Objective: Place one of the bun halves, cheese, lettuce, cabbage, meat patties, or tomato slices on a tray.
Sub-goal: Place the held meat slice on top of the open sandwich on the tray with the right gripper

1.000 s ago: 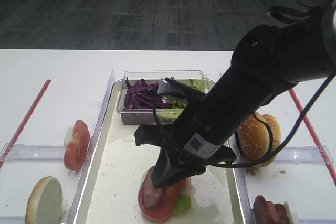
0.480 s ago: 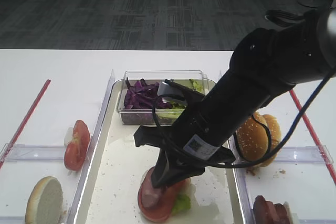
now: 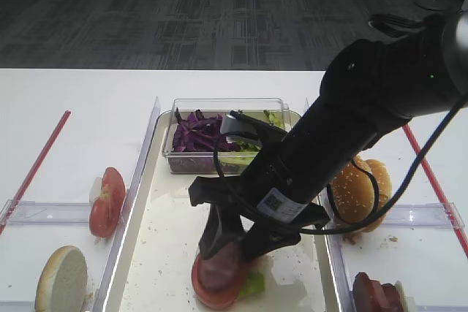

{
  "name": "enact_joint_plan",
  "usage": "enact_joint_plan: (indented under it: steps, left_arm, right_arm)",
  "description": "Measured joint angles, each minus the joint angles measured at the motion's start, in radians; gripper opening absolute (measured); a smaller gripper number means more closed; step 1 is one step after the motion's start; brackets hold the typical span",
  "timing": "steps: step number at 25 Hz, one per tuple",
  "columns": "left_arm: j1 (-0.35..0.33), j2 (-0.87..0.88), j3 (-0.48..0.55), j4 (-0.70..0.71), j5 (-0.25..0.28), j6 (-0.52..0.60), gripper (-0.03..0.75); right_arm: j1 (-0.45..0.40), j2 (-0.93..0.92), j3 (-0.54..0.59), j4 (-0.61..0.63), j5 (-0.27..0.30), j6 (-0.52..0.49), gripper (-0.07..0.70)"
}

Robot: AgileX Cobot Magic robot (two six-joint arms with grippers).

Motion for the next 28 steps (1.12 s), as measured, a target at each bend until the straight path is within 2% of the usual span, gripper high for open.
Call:
enact_joint_plan:
  steps: [3,6,13,28]
  left_arm:
    - [0.000,0.000,0.000,0.000,0.000,0.000,0.554]
    - [0.000,0.000,0.000,0.000,0.000,0.000,0.554]
    - [0.000,0.000,0.000,0.000,0.000,0.000,0.554]
    - [0.000,0.000,0.000,0.000,0.000,0.000,0.554]
  right_arm:
    - [0.000,0.000,0.000,0.000,-0.002,0.004,0.536]
    - [0.000,0.000,0.000,-0.026,-0.002,0.019,0.621]
    - [0.000,0.000,0.000,-0.087,-0.002,0.063,0.643]
    - [0.000,-0.013,0.000,-0.089,-0.002,0.076,0.645]
